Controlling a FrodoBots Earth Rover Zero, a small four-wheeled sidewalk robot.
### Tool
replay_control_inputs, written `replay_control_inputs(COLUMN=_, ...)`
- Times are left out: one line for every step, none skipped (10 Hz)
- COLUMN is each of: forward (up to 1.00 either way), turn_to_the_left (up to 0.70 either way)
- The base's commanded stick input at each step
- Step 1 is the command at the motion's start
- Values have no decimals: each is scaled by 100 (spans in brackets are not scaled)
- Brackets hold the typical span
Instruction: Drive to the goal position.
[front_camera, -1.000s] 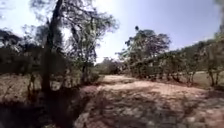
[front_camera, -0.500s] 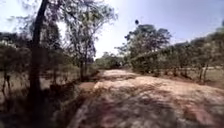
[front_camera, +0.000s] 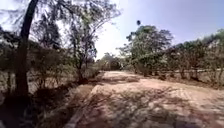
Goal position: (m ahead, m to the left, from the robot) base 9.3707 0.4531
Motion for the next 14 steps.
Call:
replay_control_inputs(forward=100, turn_to_the_left=-24)
replay_control_inputs(forward=100, turn_to_the_left=-13)
replay_control_inputs(forward=100, turn_to_the_left=-5)
replay_control_inputs(forward=100, turn_to_the_left=0)
replay_control_inputs(forward=100, turn_to_the_left=0)
replay_control_inputs(forward=100, turn_to_the_left=0)
replay_control_inputs(forward=100, turn_to_the_left=0)
replay_control_inputs(forward=100, turn_to_the_left=0)
replay_control_inputs(forward=100, turn_to_the_left=0)
replay_control_inputs(forward=100, turn_to_the_left=0)
replay_control_inputs(forward=100, turn_to_the_left=0)
replay_control_inputs(forward=100, turn_to_the_left=0)
replay_control_inputs(forward=100, turn_to_the_left=0)
replay_control_inputs(forward=100, turn_to_the_left=0)
